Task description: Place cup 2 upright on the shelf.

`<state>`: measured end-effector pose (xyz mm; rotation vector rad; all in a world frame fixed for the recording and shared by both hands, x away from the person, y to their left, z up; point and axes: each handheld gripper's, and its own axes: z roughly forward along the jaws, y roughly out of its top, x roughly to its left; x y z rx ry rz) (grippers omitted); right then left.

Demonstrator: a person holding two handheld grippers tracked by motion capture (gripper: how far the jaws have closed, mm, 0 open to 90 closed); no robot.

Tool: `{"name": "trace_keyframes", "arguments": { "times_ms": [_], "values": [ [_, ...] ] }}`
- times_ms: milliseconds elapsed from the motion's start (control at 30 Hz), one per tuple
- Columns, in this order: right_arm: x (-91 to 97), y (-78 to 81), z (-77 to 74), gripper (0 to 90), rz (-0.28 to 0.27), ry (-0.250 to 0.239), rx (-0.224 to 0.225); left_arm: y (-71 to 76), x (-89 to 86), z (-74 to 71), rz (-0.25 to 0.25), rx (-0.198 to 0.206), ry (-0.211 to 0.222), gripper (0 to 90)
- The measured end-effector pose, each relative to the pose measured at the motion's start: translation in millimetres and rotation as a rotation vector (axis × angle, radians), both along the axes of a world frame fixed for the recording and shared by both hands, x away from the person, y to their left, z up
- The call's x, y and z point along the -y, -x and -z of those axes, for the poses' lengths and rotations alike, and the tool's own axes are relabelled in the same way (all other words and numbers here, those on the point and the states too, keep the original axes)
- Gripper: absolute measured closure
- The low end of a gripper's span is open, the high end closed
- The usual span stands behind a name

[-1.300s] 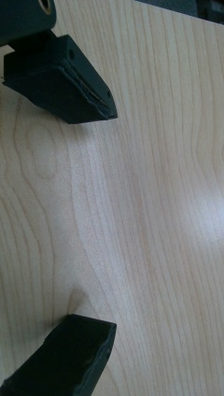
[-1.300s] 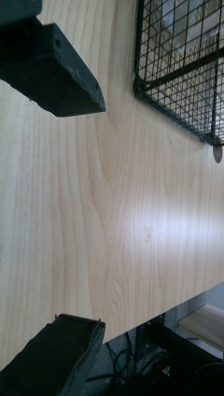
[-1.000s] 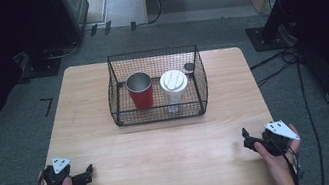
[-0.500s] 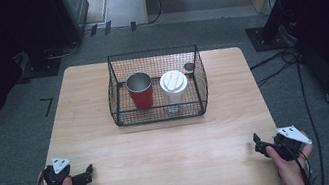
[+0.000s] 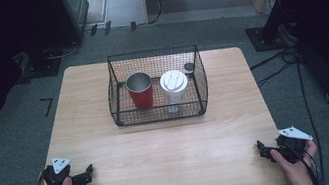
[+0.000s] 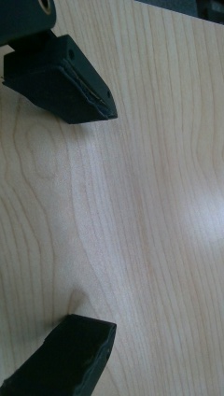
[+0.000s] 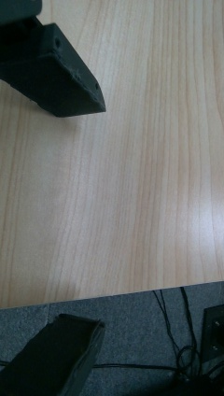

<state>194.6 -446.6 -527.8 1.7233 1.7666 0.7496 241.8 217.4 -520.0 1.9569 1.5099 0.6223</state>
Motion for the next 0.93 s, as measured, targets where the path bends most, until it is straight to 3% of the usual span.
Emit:
{"name": "trace_keyframes", "arguments": {
  "times_ms": [133, 200, 400, 533, 933],
  "values": [
    [-0.5, 1.3, 0.1, 0.0, -0.018, -0.005, -0.003, 0.0, 0.0, 0.0, 0.0, 0.0, 0.0, 2.1],
    [0.6, 1.5, 0.4, 0.0, -0.035, -0.03, -0.015, 0.1, 0.1, 0.0, 0.0, 0.0, 0.0, 2.1],
    [-1.7, 5.8, 0.5, 0.0, -0.081, -0.03, -0.015, 1.2, 1.8, 0.0, 0.016, -0.001, -0.002, 2.1],
    [-3.9, 7.8, 0.5, 0.0, -0.078, -0.029, -0.016, 1.8, 5.0, 0.0, 0.035, -0.001, -0.002, 2.1],
    [-3.8, 8.0, 0.6, 0.0, -0.078, -0.031, -0.016, 0.9, 6.6, 0.2, 0.006, 0.001, 0.002, 2.1]
  ]
}}
